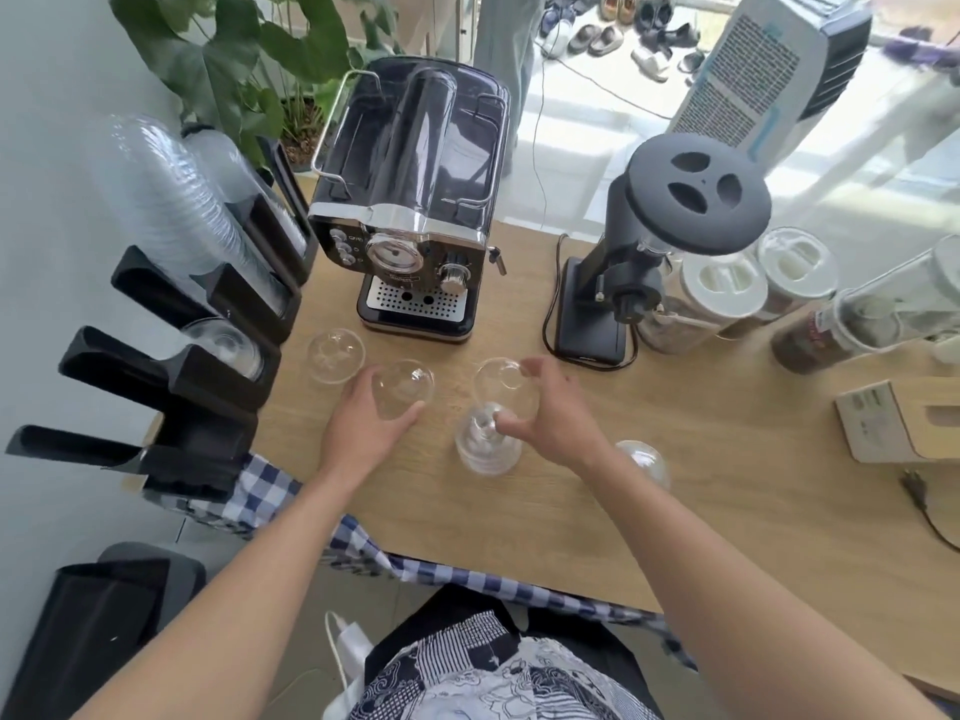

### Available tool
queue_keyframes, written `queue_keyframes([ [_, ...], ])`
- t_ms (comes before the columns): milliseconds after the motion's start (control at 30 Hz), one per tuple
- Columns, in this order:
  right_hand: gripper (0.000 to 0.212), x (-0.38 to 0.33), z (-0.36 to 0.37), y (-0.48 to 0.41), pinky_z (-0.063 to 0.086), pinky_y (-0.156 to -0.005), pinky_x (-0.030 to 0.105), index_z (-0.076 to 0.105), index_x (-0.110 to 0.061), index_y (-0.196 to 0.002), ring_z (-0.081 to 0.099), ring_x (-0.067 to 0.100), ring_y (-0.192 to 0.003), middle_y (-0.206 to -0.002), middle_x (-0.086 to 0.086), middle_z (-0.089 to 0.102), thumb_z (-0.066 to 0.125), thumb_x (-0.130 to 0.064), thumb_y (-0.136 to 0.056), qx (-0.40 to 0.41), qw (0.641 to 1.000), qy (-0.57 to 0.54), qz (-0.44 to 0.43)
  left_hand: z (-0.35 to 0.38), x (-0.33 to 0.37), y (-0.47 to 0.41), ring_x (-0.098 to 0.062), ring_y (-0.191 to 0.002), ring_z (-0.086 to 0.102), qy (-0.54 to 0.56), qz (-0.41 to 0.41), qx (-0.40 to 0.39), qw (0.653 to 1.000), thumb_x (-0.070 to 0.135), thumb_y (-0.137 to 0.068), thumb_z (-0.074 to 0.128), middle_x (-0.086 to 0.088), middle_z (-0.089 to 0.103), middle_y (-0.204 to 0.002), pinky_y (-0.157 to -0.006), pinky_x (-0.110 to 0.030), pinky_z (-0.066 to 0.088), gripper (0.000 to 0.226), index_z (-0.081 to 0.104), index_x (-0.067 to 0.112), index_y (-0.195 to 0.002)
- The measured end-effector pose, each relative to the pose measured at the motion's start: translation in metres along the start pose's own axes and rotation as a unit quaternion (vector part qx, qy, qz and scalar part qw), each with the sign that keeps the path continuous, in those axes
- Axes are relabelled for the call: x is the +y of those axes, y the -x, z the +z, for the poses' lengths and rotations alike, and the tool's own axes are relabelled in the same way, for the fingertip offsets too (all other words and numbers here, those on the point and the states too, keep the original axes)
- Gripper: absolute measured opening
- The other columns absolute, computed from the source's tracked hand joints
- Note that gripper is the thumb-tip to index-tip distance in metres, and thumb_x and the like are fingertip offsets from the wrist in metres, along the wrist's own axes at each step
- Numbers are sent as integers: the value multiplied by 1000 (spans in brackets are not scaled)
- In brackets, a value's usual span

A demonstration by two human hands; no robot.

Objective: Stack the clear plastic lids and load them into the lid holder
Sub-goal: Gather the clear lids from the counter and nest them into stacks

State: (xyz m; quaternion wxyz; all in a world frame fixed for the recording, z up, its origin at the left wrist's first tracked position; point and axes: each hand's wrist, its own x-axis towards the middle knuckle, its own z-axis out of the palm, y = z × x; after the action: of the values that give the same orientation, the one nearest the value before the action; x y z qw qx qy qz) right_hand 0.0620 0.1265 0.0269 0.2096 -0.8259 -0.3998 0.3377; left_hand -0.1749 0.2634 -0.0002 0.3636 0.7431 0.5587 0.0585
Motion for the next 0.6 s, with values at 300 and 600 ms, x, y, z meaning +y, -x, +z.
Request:
queue_keyframes([
  [300,97,7,37,34,44,-123,44,38,-23,-164,44,26,-149,-162,-1,48,90,-40,-85,-68,997,27,15,3,4,33,-6,-111,69,83,18,-32,996,86,-83,74,18,52,-159,-98,-45,64,98,41,42,-164],
  [600,99,15,49,47,41,-126,48,34,-24,-168,41,31,-151,-165,2,43,89,-38,-87,-56,997,57,-3,22,15,55,0,-130,58,101,67,-88,989,74,-85,83,24,54,-149,-103,-29,51,91,46,42,-161],
])
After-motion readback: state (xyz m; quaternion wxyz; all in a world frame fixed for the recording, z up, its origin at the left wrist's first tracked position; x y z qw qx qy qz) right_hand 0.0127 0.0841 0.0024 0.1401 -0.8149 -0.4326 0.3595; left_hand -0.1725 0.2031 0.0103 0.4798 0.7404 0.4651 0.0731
